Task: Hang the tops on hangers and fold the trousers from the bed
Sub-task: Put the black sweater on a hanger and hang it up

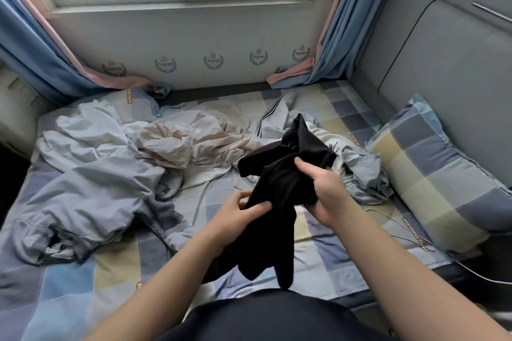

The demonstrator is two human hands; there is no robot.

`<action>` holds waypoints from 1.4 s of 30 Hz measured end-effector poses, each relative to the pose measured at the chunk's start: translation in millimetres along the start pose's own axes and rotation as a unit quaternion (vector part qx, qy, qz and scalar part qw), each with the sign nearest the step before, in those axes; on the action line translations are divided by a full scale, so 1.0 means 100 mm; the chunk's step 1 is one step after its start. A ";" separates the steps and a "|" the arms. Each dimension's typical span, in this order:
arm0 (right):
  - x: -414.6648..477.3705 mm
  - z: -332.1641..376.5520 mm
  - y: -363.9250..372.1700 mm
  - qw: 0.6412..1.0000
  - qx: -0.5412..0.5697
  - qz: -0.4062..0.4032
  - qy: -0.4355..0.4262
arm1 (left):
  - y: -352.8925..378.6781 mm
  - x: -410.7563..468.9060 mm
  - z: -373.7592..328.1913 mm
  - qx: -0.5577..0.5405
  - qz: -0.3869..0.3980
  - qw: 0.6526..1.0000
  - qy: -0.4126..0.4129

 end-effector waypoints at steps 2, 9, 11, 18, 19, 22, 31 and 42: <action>-0.03 0.03 -0.03 1.000 0.015 0.006 0.019 | 0.02 0.00 0.01 -0.015 0.021 1.000 0.016; -0.08 -0.04 -0.48 0.998 0.020 -0.049 0.041 | 0.03 0.01 -0.22 0.021 -0.107 0.986 0.126; -0.08 -0.19 -0.66 0.994 0.003 -0.095 0.046 | -0.03 0.03 -0.27 0.070 -0.151 0.972 0.166; -0.15 -0.70 -1.10 0.923 -0.326 -0.113 0.168 | -0.09 -0.05 -0.42 0.230 -0.169 0.924 0.254; -0.13 -0.65 -1.07 0.925 -0.345 -0.115 0.107 | -0.10 -0.07 -0.43 0.245 -0.158 0.920 0.263; -0.13 -0.37 -0.78 0.928 -0.361 -0.009 -0.093 | -0.16 -0.16 -0.52 0.288 -0.123 0.891 0.330; 0.17 -0.26 -0.07 0.784 -0.571 0.190 -0.153 | -0.38 -0.30 -0.69 0.377 -0.120 0.863 0.315; -0.24 -0.15 0.08 0.873 -0.416 0.065 -0.248 | -0.59 -0.19 -0.30 0.318 0.090 0.933 0.139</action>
Point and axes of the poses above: each hand's wrist, its own x-axis towards the middle knuckle, its own y-axis out of the palm, z = x × y, the point moved 2 cm from there along x, towards the middle knuckle, and after that the axes turned 5 degrees about x, right-handed, at the moved point
